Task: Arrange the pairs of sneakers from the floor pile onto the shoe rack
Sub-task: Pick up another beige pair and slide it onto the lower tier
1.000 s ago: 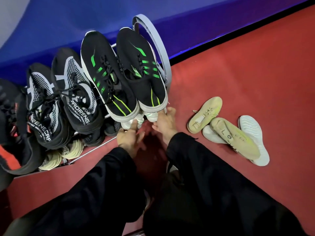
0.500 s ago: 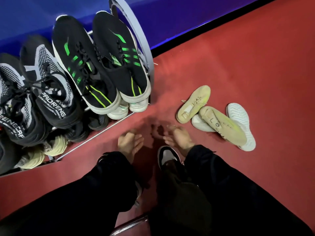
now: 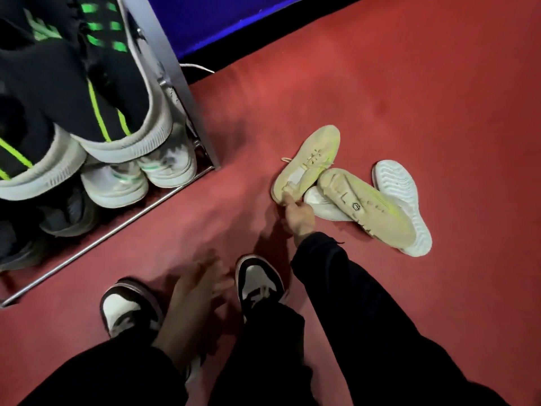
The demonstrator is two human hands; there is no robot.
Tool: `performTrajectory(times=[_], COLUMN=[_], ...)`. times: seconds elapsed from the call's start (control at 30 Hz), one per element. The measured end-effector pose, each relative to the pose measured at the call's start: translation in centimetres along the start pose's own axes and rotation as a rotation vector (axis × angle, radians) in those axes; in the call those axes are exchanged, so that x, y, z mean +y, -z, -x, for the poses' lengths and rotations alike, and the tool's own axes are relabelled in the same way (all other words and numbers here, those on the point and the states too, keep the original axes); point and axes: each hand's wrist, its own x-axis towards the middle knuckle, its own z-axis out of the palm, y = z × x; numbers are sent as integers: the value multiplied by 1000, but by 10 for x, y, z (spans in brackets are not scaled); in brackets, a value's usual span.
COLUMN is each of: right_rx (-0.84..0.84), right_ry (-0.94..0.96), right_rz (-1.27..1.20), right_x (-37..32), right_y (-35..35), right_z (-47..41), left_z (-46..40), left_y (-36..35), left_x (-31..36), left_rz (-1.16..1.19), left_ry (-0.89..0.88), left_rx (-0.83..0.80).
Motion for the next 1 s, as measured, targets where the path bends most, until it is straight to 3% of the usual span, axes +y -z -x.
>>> performTrajectory(times=[0.13,0.3,0.43,0.57,0.63,0.77,0.87,1.0], right_rx=[173,134,-59,-377,-424,-142,32,217], right_ry=[-21,-40,-2,101,43,-200,-236,-231], right_rz=[-39,-371,-565,-466,-441,-662,-797,-826], right_x=[-19,-15,-11,19,27,18,14,13], right_y=[-13,-20,4,37,54,96,117,133], right_z=[10,28,106,187,194,136,81,50], left_z=[-8,-12,-10,3,6,7,8,19], left_y=[11,6,-15,-51,-54,-47,-38,-20], left_x=[8,13,24,31,32,37,37,39], left_rz=[-50,-173,-330,-328,-324,-327,-451,-418], left_ry=[-10,2,-95,-128,-150,-136,-163,-118], left_rx=[30,-18,-140,-183,-170,-184,-231,-295])
